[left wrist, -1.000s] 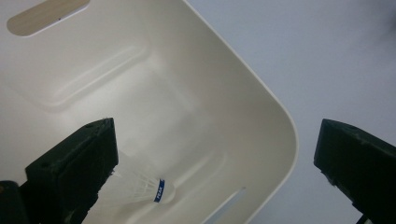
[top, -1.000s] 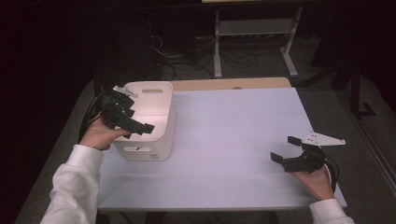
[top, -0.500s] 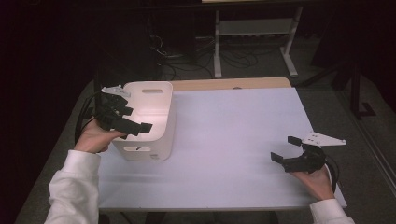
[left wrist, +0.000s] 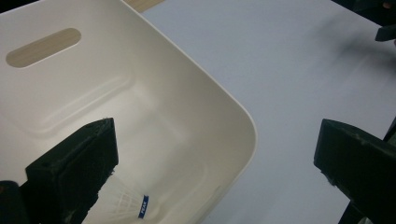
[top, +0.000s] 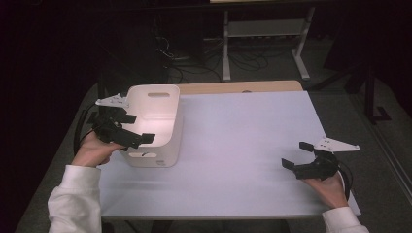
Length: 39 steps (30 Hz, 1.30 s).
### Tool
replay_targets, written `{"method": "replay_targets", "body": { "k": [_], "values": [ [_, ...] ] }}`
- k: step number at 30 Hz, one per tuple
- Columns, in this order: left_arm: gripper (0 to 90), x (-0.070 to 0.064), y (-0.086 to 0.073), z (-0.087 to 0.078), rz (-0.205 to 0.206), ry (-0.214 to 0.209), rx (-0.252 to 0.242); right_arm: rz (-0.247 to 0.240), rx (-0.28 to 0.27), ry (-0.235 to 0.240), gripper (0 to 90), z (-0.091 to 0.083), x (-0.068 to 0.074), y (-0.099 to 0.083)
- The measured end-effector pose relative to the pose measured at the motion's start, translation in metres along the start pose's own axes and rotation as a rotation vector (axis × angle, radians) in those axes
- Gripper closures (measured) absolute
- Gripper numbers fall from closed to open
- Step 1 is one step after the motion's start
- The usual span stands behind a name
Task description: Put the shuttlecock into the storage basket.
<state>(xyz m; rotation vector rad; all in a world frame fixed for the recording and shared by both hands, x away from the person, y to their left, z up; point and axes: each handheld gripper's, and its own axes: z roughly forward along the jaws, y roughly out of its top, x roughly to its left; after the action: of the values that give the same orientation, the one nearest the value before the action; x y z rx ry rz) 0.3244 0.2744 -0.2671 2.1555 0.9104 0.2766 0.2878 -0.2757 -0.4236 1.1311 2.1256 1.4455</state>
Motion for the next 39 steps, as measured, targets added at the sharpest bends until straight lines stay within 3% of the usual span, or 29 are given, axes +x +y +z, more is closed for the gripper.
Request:
{"method": "replay_targets", "body": {
  "k": [7,11,16,27,39],
  "values": [
    [0.0,-0.002,-0.010,-0.004,0.008,-0.003,-0.035,0.007,0.001,-0.001,0.0,0.000,-0.001,0.000],
    [0.0,-0.004,-0.017,-0.005,0.003,-0.015,-0.082,0.004,0.000,0.000,0.0,0.000,-0.001,0.000],
    [0.0,-0.007,-0.028,0.000,0.026,-0.011,-0.087,-0.002,0.002,0.001,0.0,0.000,0.000,0.000],
    [0.0,-0.016,-0.047,-0.002,0.057,-0.027,-0.193,-0.004,0.001,0.003,0.0,0.000,0.000,0.000],
    [0.0,-0.023,-0.065,0.002,0.085,-0.028,-0.236,-0.003,0.002,0.002,0.0,0.001,0.000,0.000]
  ]
}}
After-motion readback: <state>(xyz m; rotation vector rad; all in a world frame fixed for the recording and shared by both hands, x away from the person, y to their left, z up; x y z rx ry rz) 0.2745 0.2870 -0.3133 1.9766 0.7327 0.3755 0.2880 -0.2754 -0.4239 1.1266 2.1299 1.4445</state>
